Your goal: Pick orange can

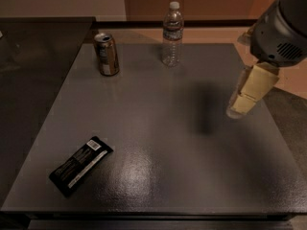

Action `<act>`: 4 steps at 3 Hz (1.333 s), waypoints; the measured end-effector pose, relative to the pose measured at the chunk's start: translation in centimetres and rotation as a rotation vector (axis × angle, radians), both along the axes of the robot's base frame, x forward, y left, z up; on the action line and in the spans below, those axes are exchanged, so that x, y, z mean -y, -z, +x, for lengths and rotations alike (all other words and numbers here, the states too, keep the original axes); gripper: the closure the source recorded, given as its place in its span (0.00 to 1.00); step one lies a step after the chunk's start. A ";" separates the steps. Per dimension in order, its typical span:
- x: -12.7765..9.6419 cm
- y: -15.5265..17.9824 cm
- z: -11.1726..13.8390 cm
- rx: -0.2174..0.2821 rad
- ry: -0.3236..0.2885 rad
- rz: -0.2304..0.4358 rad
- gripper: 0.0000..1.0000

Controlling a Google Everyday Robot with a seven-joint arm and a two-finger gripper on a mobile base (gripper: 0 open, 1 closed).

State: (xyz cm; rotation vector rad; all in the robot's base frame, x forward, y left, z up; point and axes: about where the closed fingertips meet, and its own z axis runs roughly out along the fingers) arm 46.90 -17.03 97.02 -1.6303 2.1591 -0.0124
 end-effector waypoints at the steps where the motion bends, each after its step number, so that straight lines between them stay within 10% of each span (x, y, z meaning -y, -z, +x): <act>1: -2.6 0.3 2.0 0.034 0.015 0.050 0.00; 4: -11.6 2.4 9.6 0.044 0.102 0.242 0.00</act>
Offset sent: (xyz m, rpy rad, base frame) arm 0.0779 0.0879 -0.0149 0.1941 -0.0790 -0.0919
